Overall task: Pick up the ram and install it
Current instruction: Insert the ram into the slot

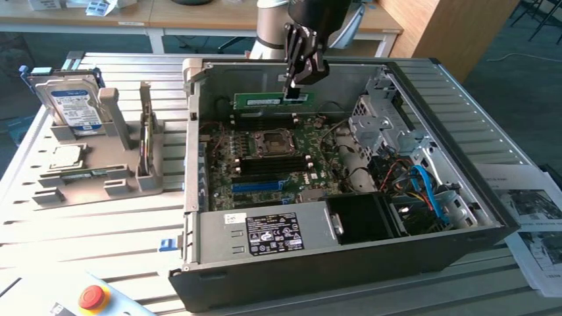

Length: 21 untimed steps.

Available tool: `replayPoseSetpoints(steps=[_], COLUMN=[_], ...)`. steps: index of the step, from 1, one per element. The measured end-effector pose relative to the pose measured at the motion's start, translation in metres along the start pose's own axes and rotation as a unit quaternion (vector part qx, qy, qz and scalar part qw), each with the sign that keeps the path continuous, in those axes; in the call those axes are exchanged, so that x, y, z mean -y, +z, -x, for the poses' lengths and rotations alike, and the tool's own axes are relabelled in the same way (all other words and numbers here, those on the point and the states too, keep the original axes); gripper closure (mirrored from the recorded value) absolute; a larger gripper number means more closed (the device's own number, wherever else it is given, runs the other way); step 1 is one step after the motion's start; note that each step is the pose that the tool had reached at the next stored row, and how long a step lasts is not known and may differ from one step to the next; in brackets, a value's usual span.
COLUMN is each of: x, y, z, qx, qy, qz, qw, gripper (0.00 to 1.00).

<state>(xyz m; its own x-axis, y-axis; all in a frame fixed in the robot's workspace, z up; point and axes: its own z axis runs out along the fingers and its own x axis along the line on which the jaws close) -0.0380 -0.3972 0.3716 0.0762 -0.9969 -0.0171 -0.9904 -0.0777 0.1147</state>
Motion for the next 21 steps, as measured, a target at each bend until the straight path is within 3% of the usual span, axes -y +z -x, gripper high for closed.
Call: replayPoseSetpoints(steps=[10, 21], x=[0.0000, 0.0016], y=[0.0001, 0.0138], z=[0.000, 0.000], qx=[0.0000, 0.0000], qy=[0.000, 0.000], qz=[0.0000, 0.0000], qw=[1.0000, 1.0000], gripper=[0.88, 0.88])
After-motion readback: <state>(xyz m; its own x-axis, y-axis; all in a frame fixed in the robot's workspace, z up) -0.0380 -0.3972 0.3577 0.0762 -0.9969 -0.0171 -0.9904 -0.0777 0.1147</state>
